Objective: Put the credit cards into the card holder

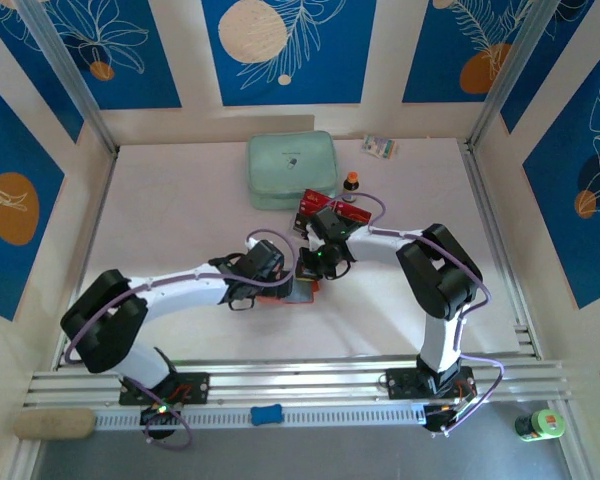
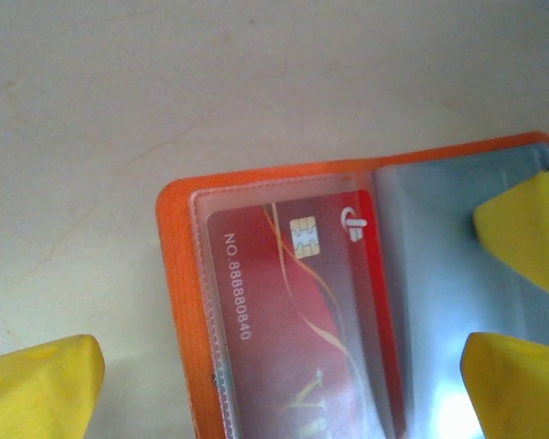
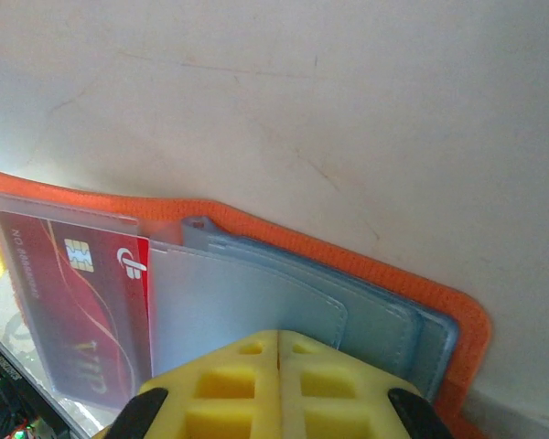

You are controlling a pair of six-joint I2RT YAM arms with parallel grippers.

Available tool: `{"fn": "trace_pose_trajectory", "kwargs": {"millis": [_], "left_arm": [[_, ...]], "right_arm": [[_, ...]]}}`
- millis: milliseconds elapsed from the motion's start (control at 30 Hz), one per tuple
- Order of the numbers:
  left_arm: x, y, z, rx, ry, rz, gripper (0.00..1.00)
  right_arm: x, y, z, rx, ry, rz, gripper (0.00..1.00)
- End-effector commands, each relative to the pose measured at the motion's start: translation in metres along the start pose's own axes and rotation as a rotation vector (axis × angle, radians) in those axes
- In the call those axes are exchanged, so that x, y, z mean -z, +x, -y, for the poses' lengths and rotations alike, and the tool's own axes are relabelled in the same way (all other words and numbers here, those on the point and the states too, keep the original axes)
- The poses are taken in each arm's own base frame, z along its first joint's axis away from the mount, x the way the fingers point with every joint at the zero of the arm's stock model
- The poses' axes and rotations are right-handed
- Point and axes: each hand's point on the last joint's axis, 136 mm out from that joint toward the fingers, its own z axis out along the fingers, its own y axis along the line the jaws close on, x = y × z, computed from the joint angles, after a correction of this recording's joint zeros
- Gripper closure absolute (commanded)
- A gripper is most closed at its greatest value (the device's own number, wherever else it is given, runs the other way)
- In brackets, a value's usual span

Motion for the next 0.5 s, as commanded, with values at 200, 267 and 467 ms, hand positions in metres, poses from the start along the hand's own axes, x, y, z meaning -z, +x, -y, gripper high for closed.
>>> {"fn": "trace_pose_trajectory", "kwargs": {"millis": [200,267,467], "left_arm": [[-0.013,0.018,-0.01,-0.021,-0.042,-0.037,0.0],[-0.014,0.02,-0.011,-0.022,-0.045,-0.041,0.0],[-0.017,0.025,-0.014,-0.018,-0.051,-0.052,0.02]], "right_arm": [[-0.006,0.008,0.0,-0.02,-0.013,-0.04,1.0],[-0.005,0.008,-0.002,-0.017,-0.015,-0.038,1.0],[0.014,0.001,-0.009,-0.011,-0.029,0.009,0.97]]}}
